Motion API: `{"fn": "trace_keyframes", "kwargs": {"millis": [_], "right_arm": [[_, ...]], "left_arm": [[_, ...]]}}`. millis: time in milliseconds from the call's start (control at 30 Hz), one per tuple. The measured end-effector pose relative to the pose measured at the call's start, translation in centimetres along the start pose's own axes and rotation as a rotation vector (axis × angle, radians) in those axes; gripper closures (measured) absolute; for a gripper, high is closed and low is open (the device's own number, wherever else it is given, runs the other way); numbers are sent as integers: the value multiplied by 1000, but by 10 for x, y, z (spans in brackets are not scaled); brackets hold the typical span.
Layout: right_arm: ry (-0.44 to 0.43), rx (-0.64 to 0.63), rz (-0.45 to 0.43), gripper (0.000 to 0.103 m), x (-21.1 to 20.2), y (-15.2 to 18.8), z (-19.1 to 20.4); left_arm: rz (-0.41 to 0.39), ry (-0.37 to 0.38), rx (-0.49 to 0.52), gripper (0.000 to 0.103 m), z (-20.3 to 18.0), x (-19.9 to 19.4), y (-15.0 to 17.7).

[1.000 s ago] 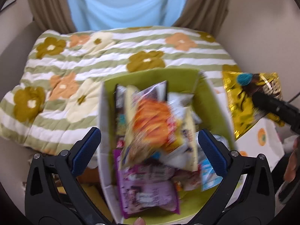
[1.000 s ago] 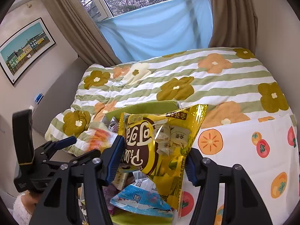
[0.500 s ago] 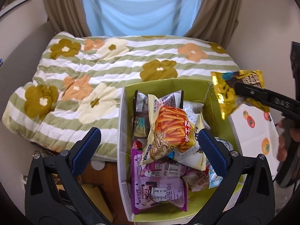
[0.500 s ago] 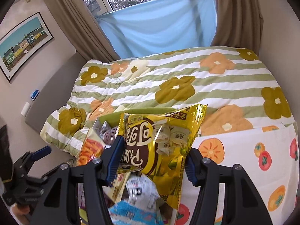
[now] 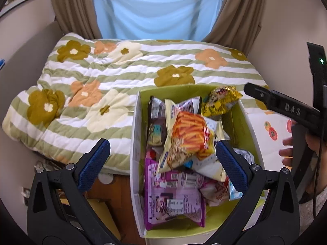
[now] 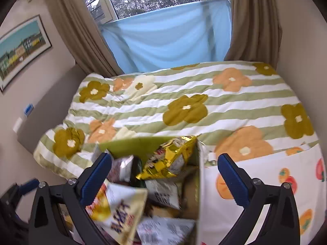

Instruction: Organize snacks

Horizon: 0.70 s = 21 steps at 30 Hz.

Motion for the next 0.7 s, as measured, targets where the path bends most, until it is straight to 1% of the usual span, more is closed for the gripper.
{"fn": "trace_keyframes", "kwargs": {"millis": [100, 233, 300, 400, 533, 700], "right_arm": [[50, -37, 5, 0, -7, 9, -3], [67, -23, -8, 0, -24, 16, -5], [70, -18, -14, 0, -33, 19, -6], [73, -18, -38, 0, -55, 22, -7], [75, -32, -102, 0, -98, 24, -11], [92, -71, -197, 0, -174, 35, -21]], "left_arm": [[5, 11, 2, 0, -1, 0, 6], [-5, 18, 18, 0, -6, -7, 10], [-19, 5, 32, 0, -10, -16, 10], [-60, -14, 45, 0, -20, -37, 11], [-124, -29, 51, 0, -41, -74, 19], [-218, -43, 30, 0, -82, -133, 37]]}}
Point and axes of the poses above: each gripper's, at about its wrist camera, not at the fingertips, and x roughly the way its jaws point, z to its left, y to its underside, the point moved 10 cm from there along x, roughly the way its jaws point, and after that the axes turned 1 degree about z, right-handed, at the moved point
